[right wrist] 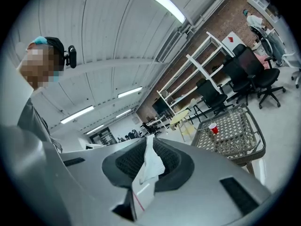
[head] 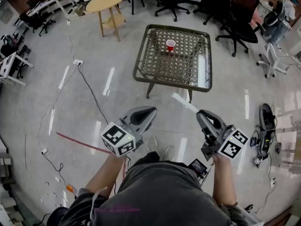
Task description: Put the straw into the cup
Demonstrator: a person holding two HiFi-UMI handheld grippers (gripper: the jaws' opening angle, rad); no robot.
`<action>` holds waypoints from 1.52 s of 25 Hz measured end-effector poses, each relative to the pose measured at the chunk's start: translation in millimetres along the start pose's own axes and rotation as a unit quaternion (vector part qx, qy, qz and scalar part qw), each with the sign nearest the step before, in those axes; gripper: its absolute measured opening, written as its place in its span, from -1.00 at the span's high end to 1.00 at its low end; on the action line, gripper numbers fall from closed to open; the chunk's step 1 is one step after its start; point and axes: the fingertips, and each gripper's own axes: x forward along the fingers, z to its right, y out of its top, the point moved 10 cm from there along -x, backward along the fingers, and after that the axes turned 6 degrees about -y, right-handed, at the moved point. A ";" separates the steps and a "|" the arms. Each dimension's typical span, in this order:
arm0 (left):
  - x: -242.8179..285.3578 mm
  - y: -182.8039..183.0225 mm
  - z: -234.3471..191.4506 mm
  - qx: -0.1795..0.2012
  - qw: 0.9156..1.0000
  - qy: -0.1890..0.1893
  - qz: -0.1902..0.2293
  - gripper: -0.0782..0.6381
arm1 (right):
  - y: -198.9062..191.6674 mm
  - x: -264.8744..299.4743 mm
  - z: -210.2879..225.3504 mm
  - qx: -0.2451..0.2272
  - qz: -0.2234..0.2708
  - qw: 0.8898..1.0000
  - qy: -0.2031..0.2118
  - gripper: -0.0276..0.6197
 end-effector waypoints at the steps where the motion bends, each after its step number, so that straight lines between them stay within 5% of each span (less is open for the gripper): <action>1: -0.9 0.0 -2.5 -0.001 1.000 0.000 0.000 0.75 | -0.1 2.6 0.0 0.001 0.000 1.000 0.000 0.77; 38: -38.7 30.0 -123.4 0.000 0.999 -0.035 0.002 0.75 | 6.5 118.8 -26.5 -0.004 0.019 0.999 -0.034 0.77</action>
